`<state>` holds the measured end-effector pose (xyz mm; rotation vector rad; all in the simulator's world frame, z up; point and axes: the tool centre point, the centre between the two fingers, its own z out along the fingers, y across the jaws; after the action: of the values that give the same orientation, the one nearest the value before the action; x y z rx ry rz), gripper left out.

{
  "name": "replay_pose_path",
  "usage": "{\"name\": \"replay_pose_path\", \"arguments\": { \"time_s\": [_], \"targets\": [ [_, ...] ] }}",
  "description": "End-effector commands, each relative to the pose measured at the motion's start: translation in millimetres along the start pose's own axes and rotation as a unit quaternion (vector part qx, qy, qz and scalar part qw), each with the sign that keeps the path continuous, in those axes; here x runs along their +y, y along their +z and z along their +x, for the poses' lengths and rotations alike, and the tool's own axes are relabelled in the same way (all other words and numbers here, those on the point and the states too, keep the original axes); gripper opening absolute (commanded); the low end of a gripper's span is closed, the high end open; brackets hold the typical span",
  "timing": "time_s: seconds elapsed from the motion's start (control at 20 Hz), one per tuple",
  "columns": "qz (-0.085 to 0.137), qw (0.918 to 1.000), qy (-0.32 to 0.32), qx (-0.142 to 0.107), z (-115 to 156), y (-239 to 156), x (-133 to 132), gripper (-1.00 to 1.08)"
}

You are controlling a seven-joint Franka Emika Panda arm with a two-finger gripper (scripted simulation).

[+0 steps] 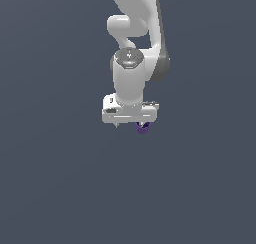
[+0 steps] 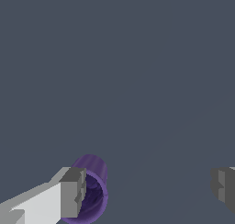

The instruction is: Pick up the object and move it to a goal position.

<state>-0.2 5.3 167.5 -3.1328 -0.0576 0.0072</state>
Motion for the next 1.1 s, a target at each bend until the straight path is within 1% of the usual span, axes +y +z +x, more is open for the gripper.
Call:
{"name": "replay_pose_path", "arguments": {
  "time_s": [0.0, 0.6, 0.85, 1.05],
  "targets": [
    [0.0, 1.0, 0.0, 0.0, 0.0, 0.0, 0.0, 0.28],
    [-0.001, 0.9999, -0.011, 0.002, 2.2, 0.1, 0.9, 0.28],
    [0.01, 0.9997, -0.02, 0.004, 1.0, 4.7, -2.0, 0.28],
    [0.026, 0.9991, -0.033, 0.008, -0.7, 10.9, -5.8, 0.28]
  ]
}}
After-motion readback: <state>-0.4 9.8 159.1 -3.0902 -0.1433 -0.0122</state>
